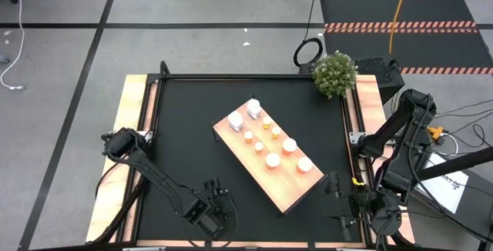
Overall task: Pick and place medicine bottles onto shelf by color
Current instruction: Put the large orange pill bottle on the shelf aligned with the other large orange pill bottle
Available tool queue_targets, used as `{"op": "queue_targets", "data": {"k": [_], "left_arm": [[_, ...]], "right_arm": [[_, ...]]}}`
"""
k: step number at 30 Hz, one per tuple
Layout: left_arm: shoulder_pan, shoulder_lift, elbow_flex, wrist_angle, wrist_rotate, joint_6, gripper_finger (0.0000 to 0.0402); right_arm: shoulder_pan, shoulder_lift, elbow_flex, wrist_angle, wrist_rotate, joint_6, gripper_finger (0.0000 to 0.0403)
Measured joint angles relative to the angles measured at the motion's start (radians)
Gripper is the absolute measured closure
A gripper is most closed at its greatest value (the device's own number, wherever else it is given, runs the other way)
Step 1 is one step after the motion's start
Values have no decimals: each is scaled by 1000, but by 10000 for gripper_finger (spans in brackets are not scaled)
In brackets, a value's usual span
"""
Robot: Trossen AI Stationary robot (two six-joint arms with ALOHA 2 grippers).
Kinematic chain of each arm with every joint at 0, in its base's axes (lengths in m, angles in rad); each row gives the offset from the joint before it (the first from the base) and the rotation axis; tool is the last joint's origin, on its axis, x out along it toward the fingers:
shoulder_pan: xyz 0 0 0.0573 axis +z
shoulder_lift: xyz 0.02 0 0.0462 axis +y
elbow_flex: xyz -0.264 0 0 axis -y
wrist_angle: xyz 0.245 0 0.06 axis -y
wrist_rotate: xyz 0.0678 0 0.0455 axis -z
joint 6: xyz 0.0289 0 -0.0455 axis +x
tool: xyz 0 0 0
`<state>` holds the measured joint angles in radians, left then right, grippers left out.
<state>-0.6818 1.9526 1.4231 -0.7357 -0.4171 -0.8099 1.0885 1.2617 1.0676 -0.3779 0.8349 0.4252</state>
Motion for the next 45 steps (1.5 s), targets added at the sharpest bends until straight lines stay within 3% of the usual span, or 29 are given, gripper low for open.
{"op": "queue_targets", "data": {"k": [7, 14, 23, 39, 45], "left_arm": [[25, 0, 175, -82, 16, 96, 194], [39, -1, 414, -218, 19, 206, 184], [70, -2, 671, -270, -7, 359, 196], [196, -2, 747, -244, -23, 478, 189], [220, -1, 747, -115, -23, 561, 188]], "right_arm": [[0, 0, 0, 0, 0, 0, 126], [0, 0, 0, -7, 0, 0, 126], [0, 0, -25, -9, 0, 2, 126], [0, -8, -27, -15, 1, 0, 126], [0, -8, -27, -16, 1, -9, 126]]}}
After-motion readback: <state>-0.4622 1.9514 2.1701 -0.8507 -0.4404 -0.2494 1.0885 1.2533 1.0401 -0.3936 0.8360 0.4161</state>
